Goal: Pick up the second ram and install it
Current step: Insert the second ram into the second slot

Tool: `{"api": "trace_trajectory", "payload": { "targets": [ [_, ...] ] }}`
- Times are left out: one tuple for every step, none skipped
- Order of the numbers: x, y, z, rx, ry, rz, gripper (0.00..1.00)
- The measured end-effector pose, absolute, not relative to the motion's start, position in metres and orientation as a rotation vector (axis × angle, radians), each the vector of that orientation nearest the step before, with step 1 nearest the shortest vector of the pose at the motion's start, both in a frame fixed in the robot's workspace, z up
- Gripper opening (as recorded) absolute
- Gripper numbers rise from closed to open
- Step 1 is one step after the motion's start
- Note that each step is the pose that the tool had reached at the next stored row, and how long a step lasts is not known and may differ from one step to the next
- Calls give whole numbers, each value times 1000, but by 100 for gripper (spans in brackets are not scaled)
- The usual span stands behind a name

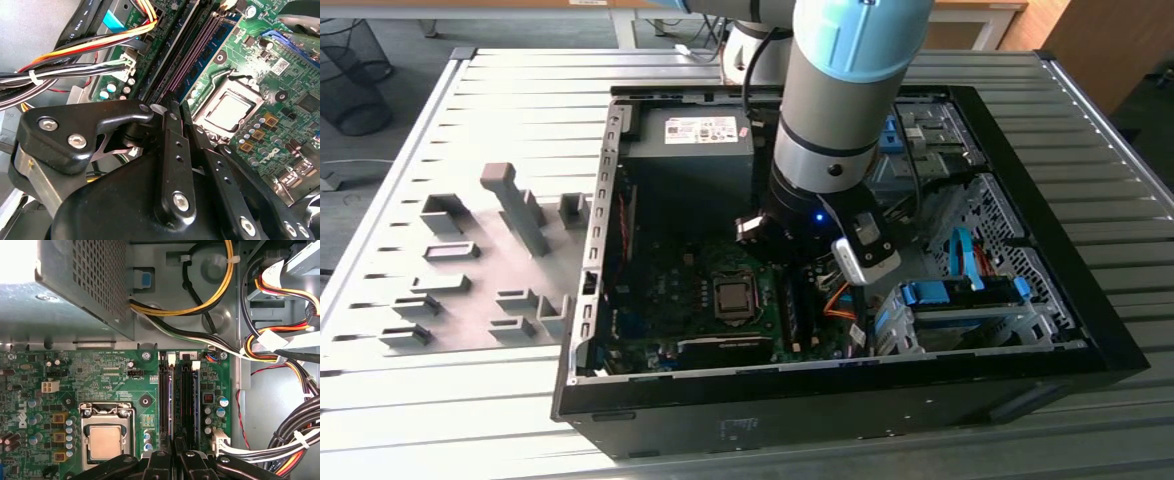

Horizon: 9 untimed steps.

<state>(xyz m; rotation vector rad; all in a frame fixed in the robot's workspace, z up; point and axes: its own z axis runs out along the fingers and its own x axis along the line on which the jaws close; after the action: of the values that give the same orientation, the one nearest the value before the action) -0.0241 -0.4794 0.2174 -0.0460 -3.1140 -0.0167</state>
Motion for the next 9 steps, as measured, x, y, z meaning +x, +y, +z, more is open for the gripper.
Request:
{"api": "trace_trajectory", "payload": {
  "targets": [
    [-24,-479,217,-46,-3114,-17,14],
    [-24,-479,217,-46,-3114,-17,14],
    [-24,-479,217,-46,-3114,-17,14],
    [-23,-479,217,-46,-3114,-17,14],
    [-23,-479,217,-46,-3114,-17,14],
    [-23,-479,217,-46,-3114,-17,14],
    [-23,-479,216,-46,-3114,-18,14],
    [-23,-479,216,-46,-3114,-18,14],
    [-23,-479,216,-46,-3114,-18,14]
  ]
}}
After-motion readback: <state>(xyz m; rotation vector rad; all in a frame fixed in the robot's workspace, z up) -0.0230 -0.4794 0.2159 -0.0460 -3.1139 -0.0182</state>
